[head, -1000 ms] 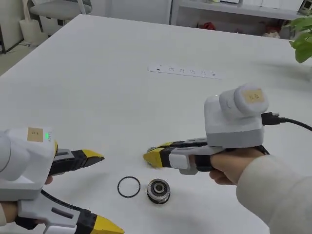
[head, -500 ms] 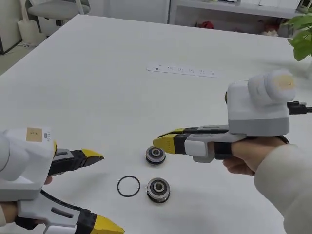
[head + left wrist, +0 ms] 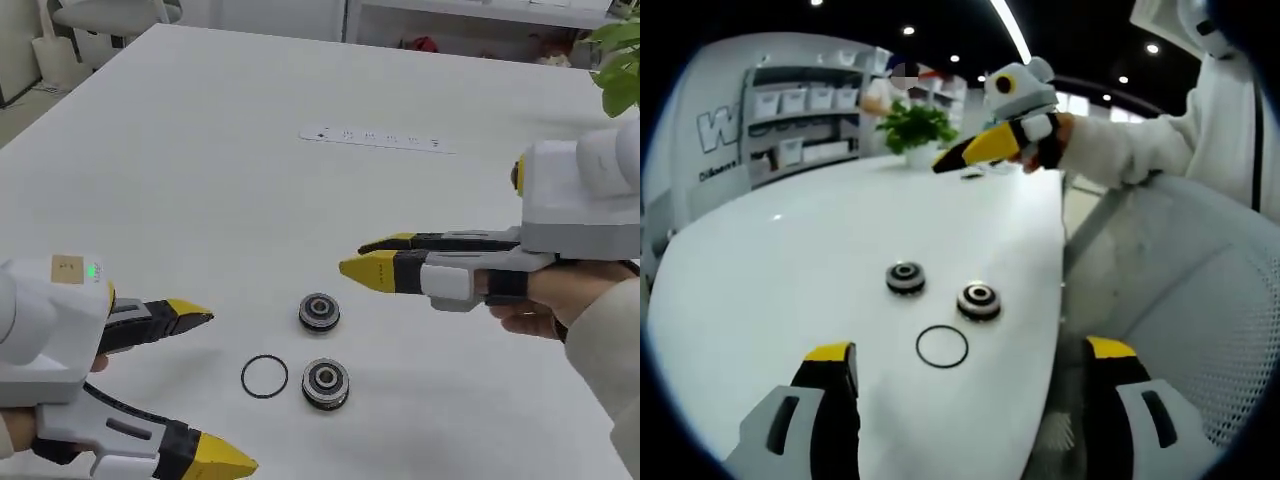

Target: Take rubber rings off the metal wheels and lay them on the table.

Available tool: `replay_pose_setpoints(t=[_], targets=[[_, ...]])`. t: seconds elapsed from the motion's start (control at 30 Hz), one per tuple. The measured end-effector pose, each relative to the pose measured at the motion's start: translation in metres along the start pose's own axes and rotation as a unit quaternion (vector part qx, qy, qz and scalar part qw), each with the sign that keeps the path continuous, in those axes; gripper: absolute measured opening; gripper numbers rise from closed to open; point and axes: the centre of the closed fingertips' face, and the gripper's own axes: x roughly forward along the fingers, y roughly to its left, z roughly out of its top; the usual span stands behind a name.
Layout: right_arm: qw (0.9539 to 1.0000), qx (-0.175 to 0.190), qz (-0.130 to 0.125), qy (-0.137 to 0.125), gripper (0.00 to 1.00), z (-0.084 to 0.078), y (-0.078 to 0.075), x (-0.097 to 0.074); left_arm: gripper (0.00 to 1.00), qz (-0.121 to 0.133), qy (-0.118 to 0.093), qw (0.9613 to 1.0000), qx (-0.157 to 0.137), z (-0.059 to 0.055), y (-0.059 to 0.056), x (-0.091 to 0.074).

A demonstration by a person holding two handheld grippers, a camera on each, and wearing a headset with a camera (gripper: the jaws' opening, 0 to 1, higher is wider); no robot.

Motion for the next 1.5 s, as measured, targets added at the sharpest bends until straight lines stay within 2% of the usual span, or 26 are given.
replay_pose_setpoints(t=[0.2,0.33,0.4,0.63,0.73,0.93,1.03,1.13,1.3,1.5], targets=[[0.9999,0.004,0.014,0.001,0.28,-0.001,-0.001,-0.009,0.96,-0.008,-0.019,0.9998,-0.001,0.011,-0.003,-0.001],[0.9999,0.007,0.015,-0.002,0.28,-0.002,-0.004,-0.013,0.97,-0.013,-0.029,0.9995,-0.004,0.017,-0.004,-0.001],[0.9999,0.009,0.011,0.005,0.28,-0.005,-0.007,-0.015,0.97,-0.024,-0.032,0.9992,-0.007,0.021,-0.006,-0.001],[0.9995,0.005,0.018,0.027,0.29,-0.015,-0.006,-0.013,0.97,-0.039,-0.042,0.9983,0.013,0.047,-0.008,-0.007],[0.9989,0.004,0.026,0.038,0.3,-0.019,-0.003,-0.011,0.97,-0.044,-0.041,0.9977,0.03,0.057,-0.006,-0.012],[0.9985,-0.001,0.029,0.047,0.3,-0.021,-0.001,-0.01,0.97,-0.038,-0.025,0.9975,0.053,0.064,0.003,-0.015],[0.9985,-0.002,0.028,0.047,0.3,-0.022,-0.002,-0.01,0.96,-0.04,-0.026,0.9969,0.062,0.07,0.006,-0.011],[0.9985,-0.001,0.028,0.047,0.3,-0.022,-0.002,-0.01,0.96,-0.031,-0.018,0.9962,0.08,0.078,0.012,0.0],[0.9982,-0.007,0.029,0.052,0.29,-0.024,-0.002,-0.009,0.95,-0.043,-0.02,0.9956,0.081,0.082,0.007,0.014],[0.9976,-0.015,0.036,0.057,0.27,-0.028,0.0,-0.007,0.91,-0.05,-0.019,0.9954,0.079,0.08,0.002,0.024]])
